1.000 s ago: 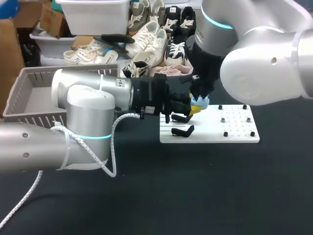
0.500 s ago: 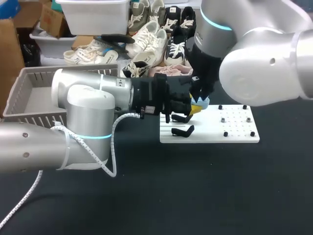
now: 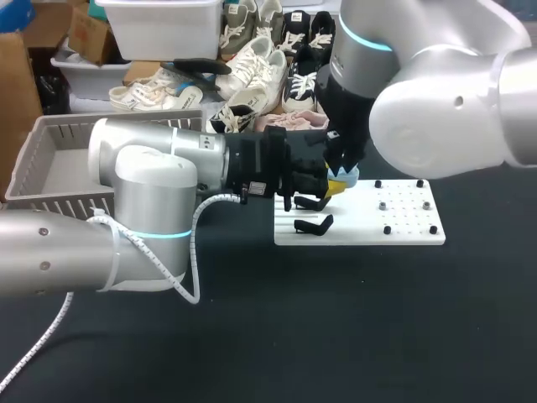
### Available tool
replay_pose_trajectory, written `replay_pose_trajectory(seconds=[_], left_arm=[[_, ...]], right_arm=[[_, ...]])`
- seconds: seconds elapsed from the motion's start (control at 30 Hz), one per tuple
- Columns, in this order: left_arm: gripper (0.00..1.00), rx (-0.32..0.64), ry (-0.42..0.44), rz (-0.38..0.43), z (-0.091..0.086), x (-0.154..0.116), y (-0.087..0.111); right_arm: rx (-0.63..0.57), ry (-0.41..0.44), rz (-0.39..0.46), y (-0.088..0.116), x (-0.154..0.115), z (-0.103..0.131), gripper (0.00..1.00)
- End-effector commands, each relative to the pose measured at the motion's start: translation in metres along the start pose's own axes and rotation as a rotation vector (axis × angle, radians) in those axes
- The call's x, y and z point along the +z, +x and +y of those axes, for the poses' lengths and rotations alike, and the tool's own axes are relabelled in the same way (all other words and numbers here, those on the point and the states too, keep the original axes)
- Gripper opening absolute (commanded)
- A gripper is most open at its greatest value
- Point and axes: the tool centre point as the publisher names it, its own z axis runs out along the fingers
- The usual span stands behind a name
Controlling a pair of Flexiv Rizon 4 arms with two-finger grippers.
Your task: Pick up each earbud case from the left stands, insert the matching earbuds, close the lid, and place the case in the box.
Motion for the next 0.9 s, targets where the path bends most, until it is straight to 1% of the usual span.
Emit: replay_pose_trajectory(seconds=[0.03, 0.9], left_arm=[[0.00, 0.001, -0.003, -0.002, -0.0006, 0.0000, -0.0001], [0.00, 0.001, -0.003, -0.002, -0.0006, 0.0000, -0.0001]], right_arm=[[-0.001, 0.001, 0.006, -0.0011, 0.0019, 0.0001, 0.00], [-0.001, -0.005, 0.019, 0.0005, 0.0063, -0.0011, 0.00]])
